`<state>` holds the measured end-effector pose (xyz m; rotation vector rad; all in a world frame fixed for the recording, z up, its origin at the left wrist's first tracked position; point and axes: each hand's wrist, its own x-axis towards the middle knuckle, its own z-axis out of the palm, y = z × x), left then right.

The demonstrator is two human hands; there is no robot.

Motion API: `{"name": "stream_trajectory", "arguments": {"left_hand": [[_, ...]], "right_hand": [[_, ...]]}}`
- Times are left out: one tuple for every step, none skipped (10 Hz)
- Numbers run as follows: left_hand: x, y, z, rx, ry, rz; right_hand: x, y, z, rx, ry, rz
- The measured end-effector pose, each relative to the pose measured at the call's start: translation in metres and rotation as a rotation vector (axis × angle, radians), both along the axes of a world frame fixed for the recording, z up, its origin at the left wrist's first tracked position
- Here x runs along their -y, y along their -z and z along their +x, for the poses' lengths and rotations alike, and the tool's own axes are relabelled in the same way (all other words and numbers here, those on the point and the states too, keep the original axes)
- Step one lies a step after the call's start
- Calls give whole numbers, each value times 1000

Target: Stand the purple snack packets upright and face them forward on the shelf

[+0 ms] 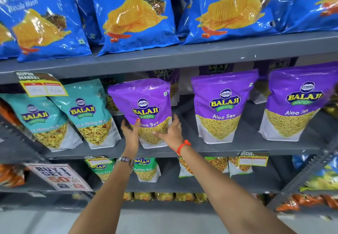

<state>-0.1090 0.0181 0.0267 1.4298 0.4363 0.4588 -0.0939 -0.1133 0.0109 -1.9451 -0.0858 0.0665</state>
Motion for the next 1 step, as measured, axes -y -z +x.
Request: {"name": "stream_trajectory", "arguments": {"left_hand": [[4, 0, -10, -6, -62, 227]], "right_hand": [[11, -8, -14, 170, 68, -99]]}}
